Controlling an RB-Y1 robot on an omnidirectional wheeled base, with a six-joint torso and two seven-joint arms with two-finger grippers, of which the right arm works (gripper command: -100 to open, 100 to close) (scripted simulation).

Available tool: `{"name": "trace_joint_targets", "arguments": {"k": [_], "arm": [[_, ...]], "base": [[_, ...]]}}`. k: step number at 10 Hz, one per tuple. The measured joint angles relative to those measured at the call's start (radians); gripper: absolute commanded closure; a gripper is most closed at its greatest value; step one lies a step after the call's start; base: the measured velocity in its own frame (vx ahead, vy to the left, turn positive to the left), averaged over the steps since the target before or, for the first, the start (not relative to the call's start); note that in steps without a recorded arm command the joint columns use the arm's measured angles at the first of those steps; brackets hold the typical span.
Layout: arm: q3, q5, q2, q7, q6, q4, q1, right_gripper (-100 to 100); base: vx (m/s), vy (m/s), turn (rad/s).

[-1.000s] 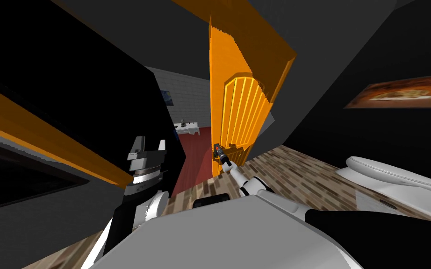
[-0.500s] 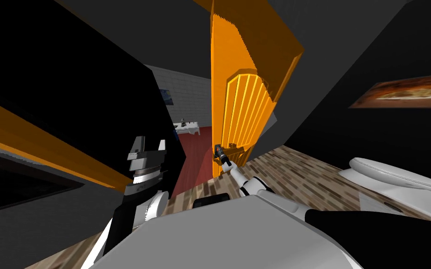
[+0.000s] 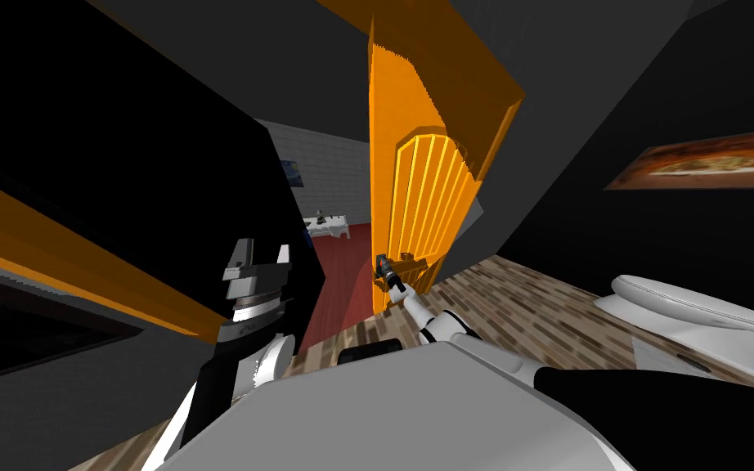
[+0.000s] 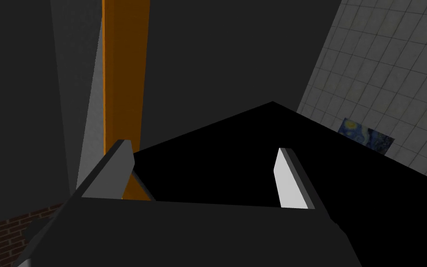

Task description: Push the door open

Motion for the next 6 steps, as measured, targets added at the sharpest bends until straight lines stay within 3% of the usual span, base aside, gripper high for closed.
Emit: {"name": "trace_joint_targets", "arguments": {"k": [1, 3, 6], "arm": [[-0.004, -0.001, -0.003, 0.002, 0.010, -0.022, 0.013, 100], [-0.020, -0.006, -0.005, 0.011, 0.015, -0.032, 0.010, 100], [-0.053, -0.016, -0.012, 0.024, 0.006, -0.006, -0.006, 100]], "base": [[0.171, 0.095, -0.042], [0.195, 0.113, -0.060], [0.193, 0.156, -0.091]]}}
